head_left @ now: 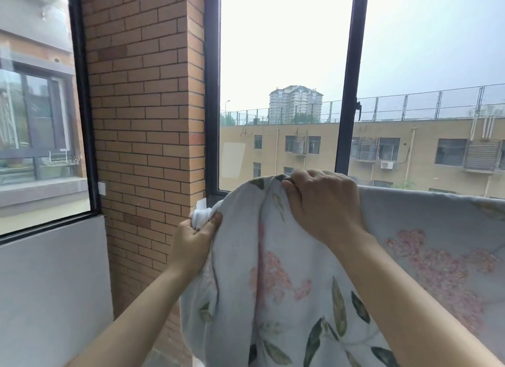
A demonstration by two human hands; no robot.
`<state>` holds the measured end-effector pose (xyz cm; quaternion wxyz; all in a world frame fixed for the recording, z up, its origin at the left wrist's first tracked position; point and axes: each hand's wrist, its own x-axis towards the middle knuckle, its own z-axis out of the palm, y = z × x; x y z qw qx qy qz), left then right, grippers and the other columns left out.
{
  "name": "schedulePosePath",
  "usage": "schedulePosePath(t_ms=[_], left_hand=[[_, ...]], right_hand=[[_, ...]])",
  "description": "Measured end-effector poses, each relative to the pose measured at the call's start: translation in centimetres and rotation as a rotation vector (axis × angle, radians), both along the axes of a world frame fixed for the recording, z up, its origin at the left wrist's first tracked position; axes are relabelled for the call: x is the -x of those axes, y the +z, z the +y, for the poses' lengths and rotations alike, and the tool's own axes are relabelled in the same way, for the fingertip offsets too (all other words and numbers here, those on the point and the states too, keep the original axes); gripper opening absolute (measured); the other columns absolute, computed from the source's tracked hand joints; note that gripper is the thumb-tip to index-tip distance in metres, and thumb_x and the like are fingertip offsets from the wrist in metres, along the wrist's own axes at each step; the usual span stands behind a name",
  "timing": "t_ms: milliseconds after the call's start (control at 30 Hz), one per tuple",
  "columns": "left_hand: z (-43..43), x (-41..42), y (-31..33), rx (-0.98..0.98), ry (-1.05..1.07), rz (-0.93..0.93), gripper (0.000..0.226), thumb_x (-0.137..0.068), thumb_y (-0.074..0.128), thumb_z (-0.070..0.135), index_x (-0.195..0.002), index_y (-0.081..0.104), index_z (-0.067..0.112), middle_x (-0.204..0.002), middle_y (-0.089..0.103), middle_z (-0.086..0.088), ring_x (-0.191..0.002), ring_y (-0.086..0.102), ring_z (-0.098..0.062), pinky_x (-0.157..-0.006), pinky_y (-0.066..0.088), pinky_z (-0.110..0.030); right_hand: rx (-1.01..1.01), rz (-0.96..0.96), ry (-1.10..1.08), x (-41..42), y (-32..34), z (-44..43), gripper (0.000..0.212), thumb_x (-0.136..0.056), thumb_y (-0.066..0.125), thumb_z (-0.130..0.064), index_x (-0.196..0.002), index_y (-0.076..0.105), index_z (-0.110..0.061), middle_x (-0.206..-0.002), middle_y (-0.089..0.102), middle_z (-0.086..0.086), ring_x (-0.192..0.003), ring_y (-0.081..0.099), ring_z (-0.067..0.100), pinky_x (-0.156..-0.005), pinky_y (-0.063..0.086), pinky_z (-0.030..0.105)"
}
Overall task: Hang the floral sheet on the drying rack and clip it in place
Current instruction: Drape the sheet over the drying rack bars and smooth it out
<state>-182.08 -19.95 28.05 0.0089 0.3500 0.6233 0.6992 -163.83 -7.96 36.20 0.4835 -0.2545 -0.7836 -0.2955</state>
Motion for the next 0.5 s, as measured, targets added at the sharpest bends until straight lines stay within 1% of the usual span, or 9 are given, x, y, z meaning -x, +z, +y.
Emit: schedulePosePath(t_ms=[100,167,233,267,367,400,433,467,500], left_hand=[[0.0,0.2,0.0,-0.022,-0.001,-0.003,0.038,-0.086,0.068,0.033,-0.075,0.068,-0.003,-0.074,0.07,-0.018,-0.064,0.06,-0.018,-0.062,0.051,-0.037],[-0.1,0.5,-0.2,-0.034,-0.025,-0.001,0.038,-0.087,0.067,0.033,-0.073,0.067,-0.003,-0.067,0.066,-0.01,-0.06,0.059,-0.016,-0.055,0.047,-0.03],[-0.1,0.8,-0.7,-0.042,-0.047,-0.003,0.035,-0.086,0.068,0.032,-0.072,0.066,0.0,-0.064,0.065,-0.006,-0.059,0.059,-0.017,-0.05,0.046,-0.022],[-0.2,1.0,-1.0,-0.049,-0.058,-0.013,0.036,-0.085,0.07,0.035,-0.072,0.066,0.002,-0.065,0.065,-0.008,-0.06,0.06,-0.018,-0.052,0.048,-0.024],[-0.4,1.5,-1.9,-0.06,-0.133,-0.069,0.048,-0.075,0.07,0.052,-0.079,0.068,0.004,-0.075,0.07,-0.015,-0.07,0.067,-0.027,-0.065,0.054,-0.039],[-0.6,1.8,-2.1,-0.072,-0.151,-0.089,0.048,-0.074,0.071,0.054,-0.08,0.068,0.006,-0.074,0.07,-0.012,-0.07,0.067,-0.026,-0.065,0.055,-0.039],[-1.0,2.2,-2.3,-0.091,-0.164,-0.115,0.046,-0.074,0.073,0.054,-0.078,0.067,0.009,-0.069,0.069,-0.008,-0.065,0.065,-0.022,-0.06,0.054,-0.035],[-1.3,2.6,-2.3,-0.098,-0.183,-0.136,0.044,-0.073,0.075,0.054,-0.073,0.066,0.011,-0.063,0.065,-0.004,-0.06,0.062,-0.019,-0.055,0.051,-0.031],[-1.5,3.2,-2.5,-0.098,-0.213,-0.162,0.044,-0.07,0.077,0.055,-0.069,0.066,0.012,-0.06,0.063,-0.003,-0.058,0.06,-0.018,-0.055,0.049,-0.032]], right_hand=[[0.084,-0.031,0.025,-0.4,0.7,-1.0,0.044,-0.095,0.036,-0.048,-0.072,0.063,-0.021,-0.066,0.063,-0.005,-0.059,0.061,0.02,-0.05,0.02,0.023],[0.146,-0.066,0.103,0.2,1.4,-1.8,0.045,-0.097,0.032,-0.051,-0.086,0.064,-0.021,-0.08,0.065,-0.005,-0.068,0.058,0.019,-0.057,0.027,0.027],[0.166,-0.099,0.193,1.8,1.9,-2.8,0.039,-0.098,0.034,-0.047,-0.091,0.061,-0.019,-0.089,0.062,-0.003,-0.074,0.055,0.02,-0.064,0.03,0.029],[0.167,-0.119,0.21,2.9,2.0,-3.4,0.036,-0.098,0.035,-0.043,-0.091,0.06,-0.019,-0.092,0.061,-0.002,-0.08,0.057,0.021,-0.065,0.03,0.029],[0.193,-0.155,0.143,6.4,1.4,-4.0,0.034,-0.097,0.039,-0.041,-0.093,0.065,-0.019,-0.096,0.065,0.001,-0.094,0.06,0.023,-0.069,0.036,0.032],[0.195,-0.147,0.083,7.0,1.1,-4.0,0.035,-0.096,0.041,-0.042,-0.092,0.067,-0.019,-0.095,0.067,0.001,-0.094,0.061,0.023,-0.071,0.039,0.032],[0.178,-0.119,0.029,7.3,0.7,-3.9,0.036,-0.095,0.043,-0.043,-0.088,0.068,-0.019,-0.09,0.069,0.001,-0.089,0.063,0.024,-0.071,0.041,0.032],[0.151,-0.07,-0.013,7.5,0.4,-3.7,0.035,-0.092,0.047,-0.043,-0.08,0.069,-0.018,-0.081,0.07,0.001,-0.081,0.065,0.024,-0.068,0.042,0.031],[0.133,-0.022,-0.047,7.5,0.1,-3.7,0.035,-0.089,0.05,-0.043,-0.072,0.069,-0.018,-0.072,0.069,0.0,-0.073,0.065,0.024,-0.065,0.043,0.03]])
